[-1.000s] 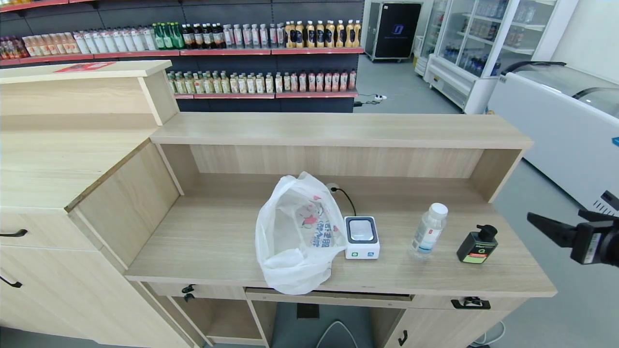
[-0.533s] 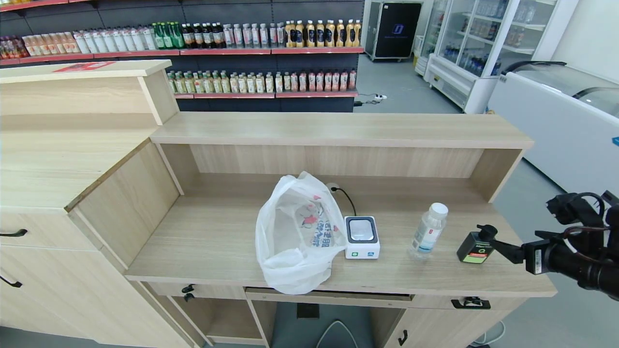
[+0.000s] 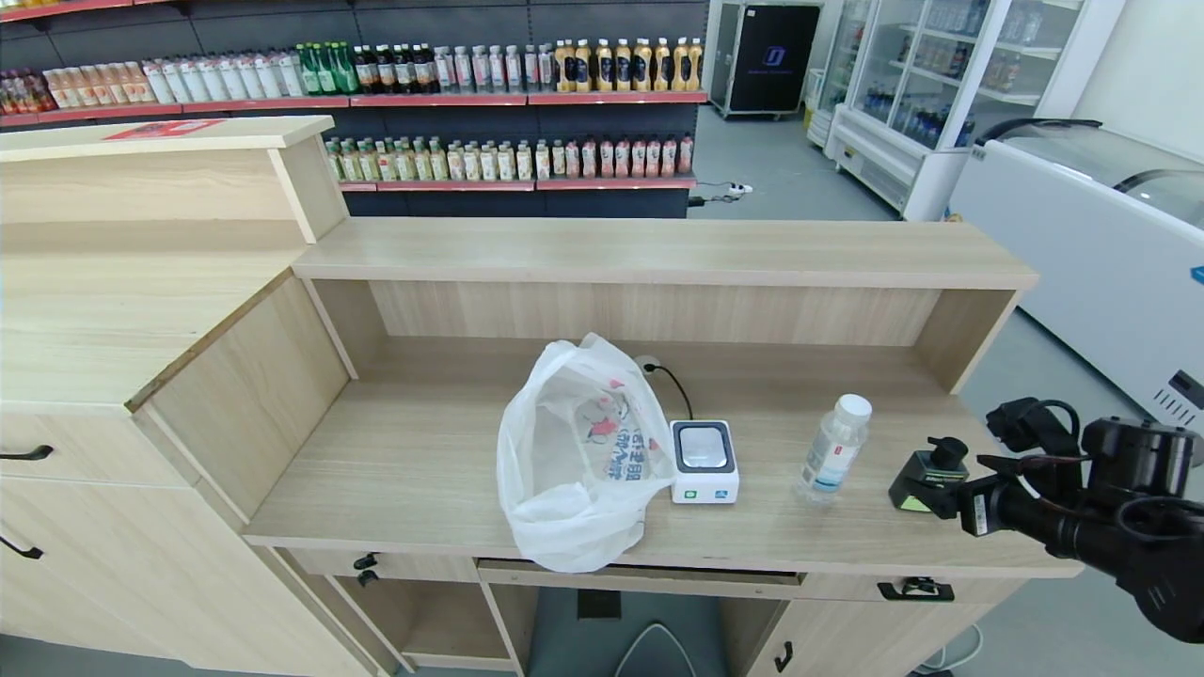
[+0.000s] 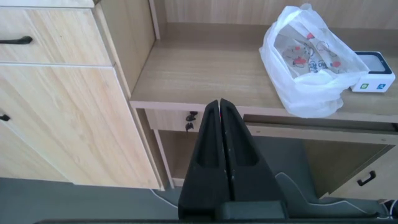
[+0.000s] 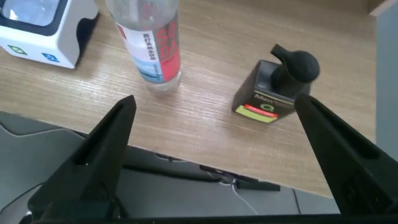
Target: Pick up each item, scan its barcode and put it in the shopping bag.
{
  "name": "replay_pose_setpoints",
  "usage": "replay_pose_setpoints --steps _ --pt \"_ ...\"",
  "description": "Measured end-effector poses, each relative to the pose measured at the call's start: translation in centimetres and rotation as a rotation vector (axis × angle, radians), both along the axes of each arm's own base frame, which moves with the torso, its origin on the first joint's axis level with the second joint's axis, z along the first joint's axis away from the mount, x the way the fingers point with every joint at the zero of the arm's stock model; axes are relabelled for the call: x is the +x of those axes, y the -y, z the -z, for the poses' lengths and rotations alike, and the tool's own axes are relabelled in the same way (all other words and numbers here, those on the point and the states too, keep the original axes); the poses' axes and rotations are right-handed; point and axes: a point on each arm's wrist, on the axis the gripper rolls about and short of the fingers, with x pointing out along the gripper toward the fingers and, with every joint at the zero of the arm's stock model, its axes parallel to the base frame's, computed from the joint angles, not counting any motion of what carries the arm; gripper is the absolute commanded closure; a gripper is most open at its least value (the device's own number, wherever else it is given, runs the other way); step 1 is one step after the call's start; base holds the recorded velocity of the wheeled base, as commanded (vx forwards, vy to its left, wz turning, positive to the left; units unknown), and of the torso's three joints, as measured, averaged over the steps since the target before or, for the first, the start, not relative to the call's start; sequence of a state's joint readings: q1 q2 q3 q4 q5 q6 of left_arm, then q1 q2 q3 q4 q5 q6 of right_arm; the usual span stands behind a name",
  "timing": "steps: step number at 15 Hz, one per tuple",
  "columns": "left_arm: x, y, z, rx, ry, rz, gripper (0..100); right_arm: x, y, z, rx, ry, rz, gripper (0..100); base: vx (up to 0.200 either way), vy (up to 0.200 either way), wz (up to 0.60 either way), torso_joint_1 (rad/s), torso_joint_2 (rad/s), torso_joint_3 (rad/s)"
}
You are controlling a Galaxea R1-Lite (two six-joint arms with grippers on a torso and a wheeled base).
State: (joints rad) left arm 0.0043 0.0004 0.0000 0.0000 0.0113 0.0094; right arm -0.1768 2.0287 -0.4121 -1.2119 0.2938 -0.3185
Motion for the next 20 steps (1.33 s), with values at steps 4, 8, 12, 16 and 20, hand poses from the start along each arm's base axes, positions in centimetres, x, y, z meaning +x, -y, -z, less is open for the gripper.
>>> replay_pose_setpoints --steps 4,8,12,16,20 --pt "0.0 0.0 0.0 0.000 0.000 0.001 100 1.8 -0.9 1.6 -0.007 0.021 -0.068 0 0.000 0.000 0.00 0.000 0.00 0.000" --pt "0.0 0.0 0.0 0.000 0.000 -0.001 100 3.5 -1.8 2.8 -0.031 0.058 -0.141 0 0.000 0.000 0.00 0.000 0.00 0.000" --pt "0.0 0.0 0.0 0.000 0.000 0.000 100 5.5 -2.3 3.3 -0.074 0.104 -0.183 0 0.000 0.000 0.00 0.000 0.00 0.000" --pt "0.0 0.0 0.0 0.000 0.000 0.000 100 6.8 -2.5 4.3 -0.075 0.110 -0.216 0 0.000 0.000 0.00 0.000 0.00 0.000" --pt "0.0 0.0 0.0 0.000 0.000 -0.001 100 8.1 -3.2 5.5 -0.062 0.115 -0.271 0 0.000 0.000 0.00 0.000 0.00 0.000"
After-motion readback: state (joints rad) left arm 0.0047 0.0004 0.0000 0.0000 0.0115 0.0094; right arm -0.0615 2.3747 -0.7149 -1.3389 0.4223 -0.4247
